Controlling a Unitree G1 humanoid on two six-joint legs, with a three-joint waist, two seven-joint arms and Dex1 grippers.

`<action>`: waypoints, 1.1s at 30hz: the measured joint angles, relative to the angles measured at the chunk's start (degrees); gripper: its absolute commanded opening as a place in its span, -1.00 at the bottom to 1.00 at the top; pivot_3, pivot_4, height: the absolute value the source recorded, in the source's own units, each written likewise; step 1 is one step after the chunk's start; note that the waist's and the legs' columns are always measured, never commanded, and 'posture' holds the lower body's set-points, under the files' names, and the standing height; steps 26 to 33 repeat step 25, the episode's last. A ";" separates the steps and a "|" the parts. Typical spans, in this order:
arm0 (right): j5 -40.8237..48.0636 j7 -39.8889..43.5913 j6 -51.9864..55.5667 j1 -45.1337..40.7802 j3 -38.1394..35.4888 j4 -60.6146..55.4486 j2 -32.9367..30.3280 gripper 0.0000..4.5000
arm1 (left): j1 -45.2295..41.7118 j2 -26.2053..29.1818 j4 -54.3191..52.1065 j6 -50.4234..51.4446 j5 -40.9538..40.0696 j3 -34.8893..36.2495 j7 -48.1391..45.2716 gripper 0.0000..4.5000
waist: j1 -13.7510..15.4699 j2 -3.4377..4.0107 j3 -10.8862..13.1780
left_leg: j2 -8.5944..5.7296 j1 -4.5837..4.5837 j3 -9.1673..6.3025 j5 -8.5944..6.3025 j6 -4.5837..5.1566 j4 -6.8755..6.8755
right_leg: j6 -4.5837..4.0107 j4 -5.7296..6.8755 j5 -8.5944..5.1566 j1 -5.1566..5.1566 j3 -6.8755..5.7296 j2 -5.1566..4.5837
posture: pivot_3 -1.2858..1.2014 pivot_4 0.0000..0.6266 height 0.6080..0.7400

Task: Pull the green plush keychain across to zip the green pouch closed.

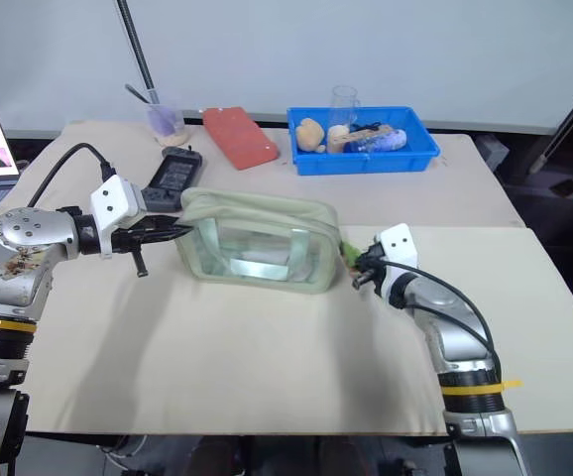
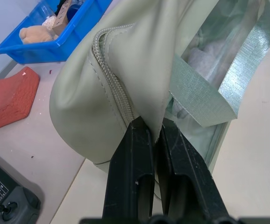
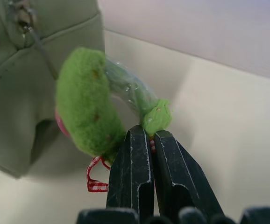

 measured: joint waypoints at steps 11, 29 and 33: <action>9.57 21.64 2.00 -9.75 -4.29 -5.49 -21.14 0.69 | -0.04 5.66 -1.10 15.22 -10.64 6.75 -5.30 1.00 | -0.19 0.05 0.07 | 0.06 -0.04 -0.06 -0.02 0.02 -0.12 | 0.02 -0.02 -0.07 -0.09 0.00 0.08 | 0.03 -0.52 1.00; 28.92 25.54 16.85 -16.59 -10.25 -17.13 -26.96 0.99 | 1.27 14.73 -0.99 25.13 -15.78 18.59 -3.96 1.00 | 0.45 0.03 0.08 | -0.03 -0.01 0.06 -0.04 0.00 -0.17 | -0.25 -0.06 -0.27 -0.10 -0.03 -0.14 | 0.03 -0.52 1.00; 28.92 25.54 16.85 -16.59 -10.25 -17.13 -26.96 0.99 | 1.27 14.73 -0.99 25.13 -15.78 18.59 -3.96 1.00 | 0.45 0.03 0.08 | -0.03 -0.01 0.06 -0.04 0.00 -0.17 | -0.25 -0.06 -0.27 -0.10 -0.03 -0.14 | 0.03 -0.52 1.00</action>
